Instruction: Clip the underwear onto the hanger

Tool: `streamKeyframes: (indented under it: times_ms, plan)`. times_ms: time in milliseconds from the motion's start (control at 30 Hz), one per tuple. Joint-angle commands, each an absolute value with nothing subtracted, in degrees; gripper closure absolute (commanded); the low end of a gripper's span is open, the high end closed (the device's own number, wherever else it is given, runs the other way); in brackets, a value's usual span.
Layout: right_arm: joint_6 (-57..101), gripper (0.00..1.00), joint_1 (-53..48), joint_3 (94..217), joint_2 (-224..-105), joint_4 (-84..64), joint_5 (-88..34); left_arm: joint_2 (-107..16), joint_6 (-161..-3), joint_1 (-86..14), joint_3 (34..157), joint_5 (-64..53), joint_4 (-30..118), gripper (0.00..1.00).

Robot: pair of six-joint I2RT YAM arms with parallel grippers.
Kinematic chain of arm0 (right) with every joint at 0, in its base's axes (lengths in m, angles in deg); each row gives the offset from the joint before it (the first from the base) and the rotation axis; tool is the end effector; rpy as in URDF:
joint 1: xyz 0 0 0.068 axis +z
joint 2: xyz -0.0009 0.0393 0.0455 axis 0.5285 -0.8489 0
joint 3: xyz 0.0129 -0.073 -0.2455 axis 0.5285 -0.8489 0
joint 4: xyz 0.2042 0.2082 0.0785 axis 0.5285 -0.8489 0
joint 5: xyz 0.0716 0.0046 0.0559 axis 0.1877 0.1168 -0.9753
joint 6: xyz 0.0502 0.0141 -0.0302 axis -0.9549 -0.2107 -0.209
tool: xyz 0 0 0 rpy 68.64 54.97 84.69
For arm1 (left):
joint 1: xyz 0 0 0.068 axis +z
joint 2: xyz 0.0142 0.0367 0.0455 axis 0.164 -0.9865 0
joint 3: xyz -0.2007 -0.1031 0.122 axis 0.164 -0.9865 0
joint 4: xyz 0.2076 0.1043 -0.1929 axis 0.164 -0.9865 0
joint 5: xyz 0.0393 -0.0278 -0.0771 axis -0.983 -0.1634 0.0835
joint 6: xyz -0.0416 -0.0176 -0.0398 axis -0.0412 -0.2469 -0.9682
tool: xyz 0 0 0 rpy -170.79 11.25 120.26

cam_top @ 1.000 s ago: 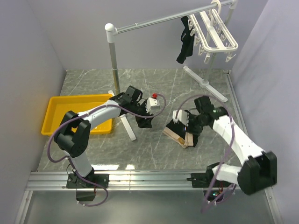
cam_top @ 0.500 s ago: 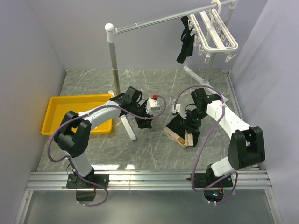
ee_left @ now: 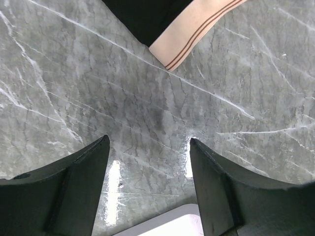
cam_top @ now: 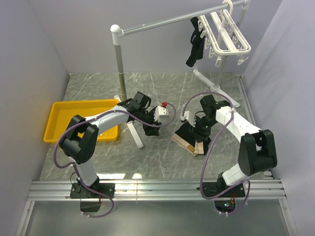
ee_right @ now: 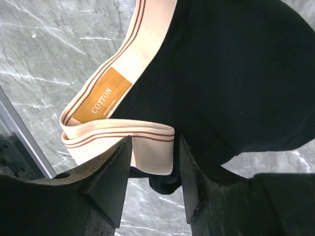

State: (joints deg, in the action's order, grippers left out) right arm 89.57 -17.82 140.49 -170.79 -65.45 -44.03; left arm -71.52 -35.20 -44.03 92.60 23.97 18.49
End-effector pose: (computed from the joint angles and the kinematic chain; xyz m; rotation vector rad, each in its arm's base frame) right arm 0.2925 0.0927 0.1715 -1.7389 2.2137 0.5054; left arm 0.3192 -0.2531 0.1661 1.5976 1.8297 -0.8182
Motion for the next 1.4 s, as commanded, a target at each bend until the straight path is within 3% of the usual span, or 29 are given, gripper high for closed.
streamKeyframes:
  times_ms: [0,300,500,567,667,967,1367]
  plan:
    - [87.1,0.49,-18.0,141.5,-172.0,-63.9,-45.4,-71.8,-33.0,-44.5,95.1,25.4,17.8,0.28]
    - [88.8,0.53,-19.6,145.5,-175.2,-68.0,-45.6,-72.3,-30.4,-45.1,95.3,25.5,16.4,0.29]
    - [92.3,0.75,-19.6,141.9,-172.9,-71.9,-45.2,-73.4,-24.4,-45.5,96.5,26.2,14.2,0.32]
    - [93.2,0.89,-19.7,140.2,-170.5,-72.2,-44.8,-73.7,-21.6,-46.1,96.6,26.3,12.7,0.35]
    - [93.3,1.0,-19.8,139.9,-167.1,-72.7,-44.5,-73.0,-14.1,-47.4,95.4,25.9,12.4,0.41]
    - [91.2,1.0,-19.8,142.6,-157.6,-73.5,-46.0,-69.5,13.3,-51.9,87.0,27.0,20.8,0.64]
    - [90.4,1.0,-20.7,142.3,-154.5,-73.1,-45.1,-80.3,26.8,-56.8,83.5,22.3,44.6,0.57]
